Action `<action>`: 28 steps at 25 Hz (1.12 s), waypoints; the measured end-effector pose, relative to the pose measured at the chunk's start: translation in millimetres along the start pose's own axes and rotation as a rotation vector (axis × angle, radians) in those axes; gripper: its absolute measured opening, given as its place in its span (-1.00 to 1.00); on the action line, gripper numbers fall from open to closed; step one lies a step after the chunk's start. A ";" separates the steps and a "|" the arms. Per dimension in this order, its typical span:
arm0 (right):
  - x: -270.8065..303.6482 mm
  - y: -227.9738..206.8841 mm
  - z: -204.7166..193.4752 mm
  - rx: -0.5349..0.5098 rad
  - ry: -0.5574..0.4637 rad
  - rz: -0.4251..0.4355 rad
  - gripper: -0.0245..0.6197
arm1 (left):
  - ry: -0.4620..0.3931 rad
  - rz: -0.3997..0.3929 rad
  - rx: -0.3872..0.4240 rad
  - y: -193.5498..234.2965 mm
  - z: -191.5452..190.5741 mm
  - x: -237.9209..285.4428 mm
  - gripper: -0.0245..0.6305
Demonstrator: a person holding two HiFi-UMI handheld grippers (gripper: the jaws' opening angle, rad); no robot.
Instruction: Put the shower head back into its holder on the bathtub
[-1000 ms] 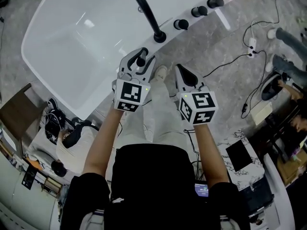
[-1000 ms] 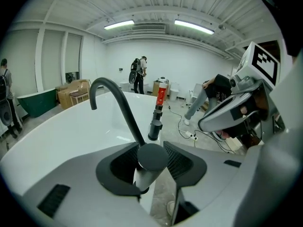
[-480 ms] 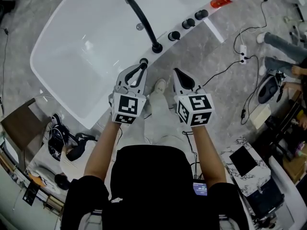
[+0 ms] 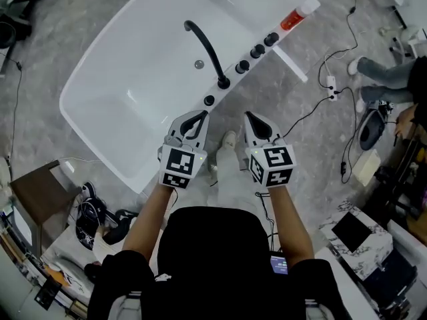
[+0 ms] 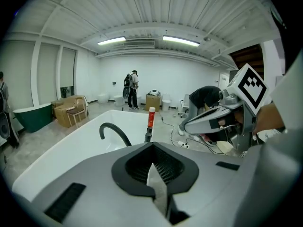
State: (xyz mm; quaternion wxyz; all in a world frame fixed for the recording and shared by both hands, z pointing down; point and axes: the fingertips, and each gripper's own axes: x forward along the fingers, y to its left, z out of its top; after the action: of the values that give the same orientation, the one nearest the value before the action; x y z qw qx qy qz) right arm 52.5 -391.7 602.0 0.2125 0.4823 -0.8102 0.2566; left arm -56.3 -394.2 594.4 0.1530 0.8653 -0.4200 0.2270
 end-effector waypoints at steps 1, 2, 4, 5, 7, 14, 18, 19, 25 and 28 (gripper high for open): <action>-8.3 4.3 3.4 -0.005 -0.019 -0.009 -0.85 | -0.007 -0.006 0.007 -2.5 3.6 -9.5 -0.88; -17.1 8.1 7.6 -0.010 -0.040 -0.021 -0.85 | -0.015 -0.011 0.017 -4.5 7.2 -19.0 -0.88; -35.6 14.9 17.5 -0.014 -0.084 -0.044 -0.85 | -0.034 -0.012 0.035 -6.8 15.2 -38.3 -0.88; -44.9 18.1 22.1 -0.013 -0.105 -0.053 -0.85 | -0.047 -0.011 0.041 -7.8 19.5 -47.9 -0.88; -63.3 24.6 28.5 -0.011 -0.138 -0.068 -0.85 | -0.076 -0.006 0.048 -11.1 28.2 -67.4 -0.88; -124.7 57.6 46.3 -0.039 -0.248 -0.103 -0.85 | -0.167 -0.014 0.073 -33.8 51.5 -129.8 -0.88; -155.7 79.2 65.6 -0.065 -0.324 -0.119 -0.85 | -0.217 -0.016 0.114 -39.6 68.6 -159.8 -0.88; -162.6 83.7 71.5 -0.073 -0.343 -0.123 -0.85 | -0.235 -0.016 0.119 -40.4 74.9 -167.3 -0.88; -199.8 101.7 104.6 -0.123 -0.447 -0.130 -0.85 | -0.328 0.002 0.152 -49.9 111.7 -204.4 -0.88; -214.6 104.2 117.6 -0.136 -0.482 -0.130 -0.85 | -0.352 0.021 0.173 -55.0 126.3 -215.9 -0.88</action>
State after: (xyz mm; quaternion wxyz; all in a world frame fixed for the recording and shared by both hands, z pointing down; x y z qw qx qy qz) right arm 43.7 -278.4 361.5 0.0614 0.5650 -0.8202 0.0652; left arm -96.6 -276.7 370.4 0.0001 0.8970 -0.4283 0.1091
